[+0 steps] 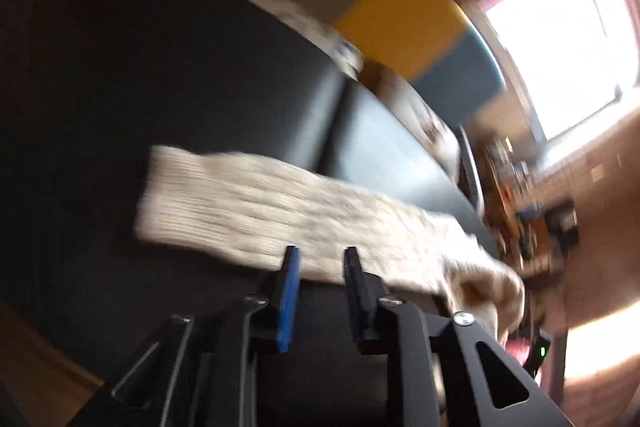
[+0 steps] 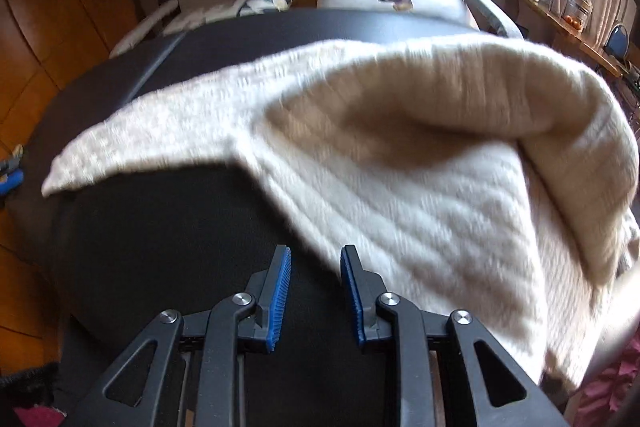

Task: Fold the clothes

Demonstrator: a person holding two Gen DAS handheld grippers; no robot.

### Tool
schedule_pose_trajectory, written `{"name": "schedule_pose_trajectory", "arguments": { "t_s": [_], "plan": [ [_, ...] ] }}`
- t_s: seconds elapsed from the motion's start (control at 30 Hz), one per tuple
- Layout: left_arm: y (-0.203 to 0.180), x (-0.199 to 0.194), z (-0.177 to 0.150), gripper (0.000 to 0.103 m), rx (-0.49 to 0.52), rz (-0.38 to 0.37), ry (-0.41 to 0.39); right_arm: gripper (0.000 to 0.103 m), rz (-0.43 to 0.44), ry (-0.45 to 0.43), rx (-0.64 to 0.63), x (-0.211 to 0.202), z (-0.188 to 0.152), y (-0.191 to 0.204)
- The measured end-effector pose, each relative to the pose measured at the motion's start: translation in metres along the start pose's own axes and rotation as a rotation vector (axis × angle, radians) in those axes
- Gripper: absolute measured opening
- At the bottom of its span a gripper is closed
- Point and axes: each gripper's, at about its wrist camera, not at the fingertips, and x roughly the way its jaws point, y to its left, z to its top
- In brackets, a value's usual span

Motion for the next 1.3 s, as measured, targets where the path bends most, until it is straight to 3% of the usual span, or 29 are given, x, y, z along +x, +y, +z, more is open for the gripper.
{"name": "schedule_pose_trajectory", "arguments": {
  "t_s": [0.1, 0.2, 0.3, 0.4, 0.53, 0.6, 0.7, 0.8, 1.03, 1.13, 1.2, 1.23, 1.3],
  "plan": [
    [0.019, -0.02, 0.008, 0.033, -0.038, 0.07, -0.067, 0.026, -0.037, -0.028, 0.01, 0.013, 0.019, 0.006],
    [0.006, -0.018, 0.012, 0.034, 0.055, 0.12, -0.1, 0.026, -0.062, -0.055, 0.044, 0.039, 0.059, 0.01],
    [-0.033, 0.013, 0.014, 0.034, 0.194, 0.107, -0.059, 0.026, -0.094, -0.07, 0.08, 0.047, 0.076, -0.002],
    [-0.088, 0.055, 0.01, 0.035, 0.373, 0.043, 0.028, 0.026, -0.071, -0.097, 0.109, 0.026, 0.079, -0.03],
    [-0.184, 0.12, -0.01, 0.066, 0.624, -0.022, 0.112, 0.026, -0.116, -0.092, 0.152, 0.024, 0.076, -0.069],
    [-0.237, 0.164, -0.021, 0.067, 0.756, -0.05, 0.162, 0.026, -0.122, -0.082, 0.177, 0.023, 0.071, -0.089],
    [-0.296, 0.229, -0.025, 0.068, 0.844, -0.033, 0.217, 0.026, -0.134, -0.069, 0.2, 0.026, 0.062, -0.112],
    [-0.346, 0.29, -0.035, 0.068, 0.935, -0.032, 0.301, 0.026, -0.079, -0.077, 0.238, 0.027, 0.053, -0.133],
    [-0.403, 0.39, -0.072, 0.07, 1.143, 0.023, 0.457, 0.026, -0.053, -0.068, 0.296, 0.042, 0.038, -0.165],
    [-0.408, 0.4, -0.088, 0.071, 1.228, 0.016, 0.454, 0.026, -0.054, -0.095, 0.309, 0.041, 0.04, -0.173],
    [-0.408, 0.395, -0.093, 0.044, 1.225, -0.011, 0.439, 0.026, -0.061, -0.128, 0.323, 0.037, 0.043, -0.179],
    [-0.407, 0.391, -0.094, 0.01, 1.212, -0.018, 0.435, 0.026, -0.069, -0.153, 0.336, 0.031, 0.044, -0.184],
    [-0.401, 0.376, -0.09, 0.009, 1.143, -0.014, 0.389, 0.026, -0.085, -0.203, 0.361, 0.02, 0.048, -0.194]
  ]
}}
